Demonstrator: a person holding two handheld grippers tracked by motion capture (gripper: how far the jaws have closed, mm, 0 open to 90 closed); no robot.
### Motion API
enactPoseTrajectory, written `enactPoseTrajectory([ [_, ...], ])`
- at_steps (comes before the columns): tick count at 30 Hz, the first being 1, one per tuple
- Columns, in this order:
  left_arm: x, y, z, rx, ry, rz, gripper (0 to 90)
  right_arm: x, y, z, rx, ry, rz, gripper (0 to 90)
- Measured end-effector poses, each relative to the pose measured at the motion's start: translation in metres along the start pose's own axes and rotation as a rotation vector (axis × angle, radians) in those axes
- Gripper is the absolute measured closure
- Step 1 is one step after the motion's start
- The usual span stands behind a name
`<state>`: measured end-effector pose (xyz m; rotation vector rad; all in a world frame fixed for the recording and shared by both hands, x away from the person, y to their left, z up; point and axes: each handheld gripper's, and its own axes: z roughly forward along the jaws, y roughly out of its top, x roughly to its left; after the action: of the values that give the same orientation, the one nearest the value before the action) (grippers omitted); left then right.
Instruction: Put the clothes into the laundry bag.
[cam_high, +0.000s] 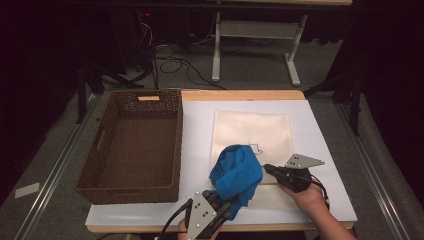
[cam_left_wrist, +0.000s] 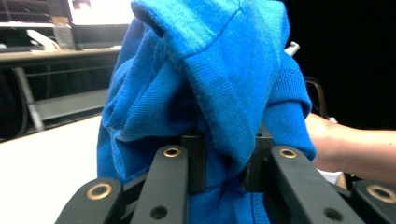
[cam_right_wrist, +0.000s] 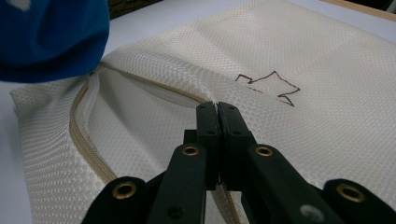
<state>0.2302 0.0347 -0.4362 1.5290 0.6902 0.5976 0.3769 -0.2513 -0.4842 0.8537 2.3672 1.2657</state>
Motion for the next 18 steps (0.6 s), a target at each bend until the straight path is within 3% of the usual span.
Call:
enactPoseTrajectory([
  [5,-0.007,-0.016,0.033,0.002,0.0,-0.051,75.8,-0.001,0.001,-0.002,-0.014,0.006,0.013,89.6],
  [7,-0.01,-0.021,0.046,0.016,0.003,-0.026,75.9,-0.001,0.002,-0.005,-0.024,0.004,0.012,89.6],
  [10,-0.009,-0.03,0.061,0.042,-0.003,-0.038,75.8,0.0,0.004,-0.008,-0.041,0.001,0.014,89.7],
  [12,-0.01,-0.037,0.071,0.075,-0.001,-0.023,75.9,-0.001,0.004,-0.009,-0.049,0.002,0.012,89.7],
  [18,-0.003,-0.057,0.08,0.132,0.025,-0.05,75.8,-0.003,0.005,-0.013,-0.068,-0.001,0.022,89.7],
])
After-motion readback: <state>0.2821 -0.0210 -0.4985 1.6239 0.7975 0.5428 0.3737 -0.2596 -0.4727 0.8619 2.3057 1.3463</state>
